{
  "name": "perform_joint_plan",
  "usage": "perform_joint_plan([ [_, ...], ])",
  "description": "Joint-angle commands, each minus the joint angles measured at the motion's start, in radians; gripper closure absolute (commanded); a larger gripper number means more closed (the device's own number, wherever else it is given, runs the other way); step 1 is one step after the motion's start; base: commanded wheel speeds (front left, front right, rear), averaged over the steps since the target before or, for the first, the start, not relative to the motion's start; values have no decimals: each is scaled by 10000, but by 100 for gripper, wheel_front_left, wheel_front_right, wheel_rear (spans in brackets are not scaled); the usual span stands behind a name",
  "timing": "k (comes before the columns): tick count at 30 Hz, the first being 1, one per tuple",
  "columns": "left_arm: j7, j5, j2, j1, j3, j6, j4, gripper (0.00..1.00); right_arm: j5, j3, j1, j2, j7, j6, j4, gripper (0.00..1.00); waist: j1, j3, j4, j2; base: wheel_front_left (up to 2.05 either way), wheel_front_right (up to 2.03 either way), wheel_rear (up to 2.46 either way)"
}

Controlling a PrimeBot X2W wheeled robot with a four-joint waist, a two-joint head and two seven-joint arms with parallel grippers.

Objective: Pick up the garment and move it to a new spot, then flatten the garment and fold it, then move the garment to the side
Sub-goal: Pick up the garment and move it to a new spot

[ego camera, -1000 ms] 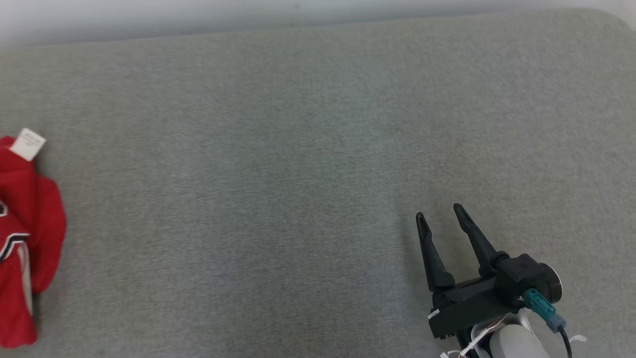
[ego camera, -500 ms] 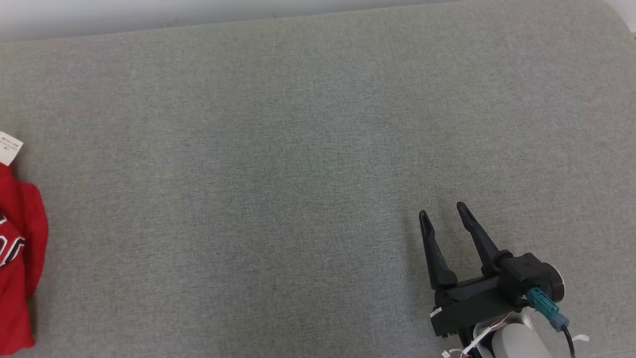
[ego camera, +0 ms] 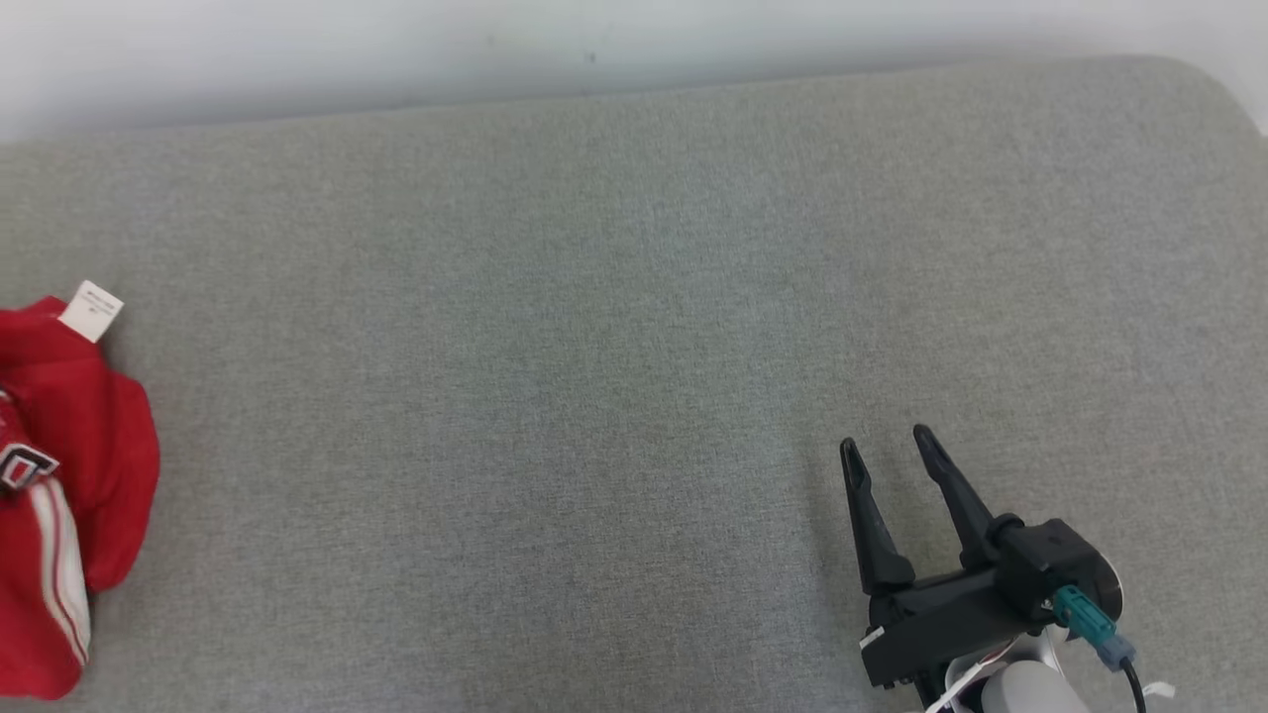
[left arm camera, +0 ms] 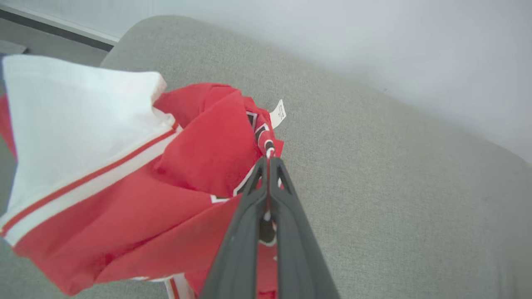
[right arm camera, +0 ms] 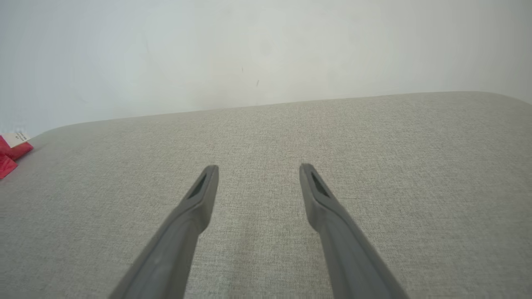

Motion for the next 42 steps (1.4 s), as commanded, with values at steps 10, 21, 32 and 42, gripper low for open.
perform_joint_plan([
  [10, -123, -119, 4, -2126, -875, -101, -1588, 100, 281, -74, 508, -16, -7, -18, 145, 0, 1, -1066, 50, -1, 0, 0, 0],
  [21, -265, -135, -1251, -4629, -3040, -175, -2347, 100, 382, -115, 806, -15, -9, -18, 184, 0, 1, -1566, -813, -1, 0, 0, 0],
  [32, -660, -160, -2417, -4958, -4566, -424, -1741, 100, 440, 16, 845, -18, -8, -18, 17, 0, 1, -1377, -2783, -1, 0, 0, 0],
  [42, -2202, 78, -3207, -2907, -5412, -602, -274, 100, 293, -106, 1016, -12, -8, -18, -164, 0, 1, -963, -3792, -1, 0, 0, 0],
])
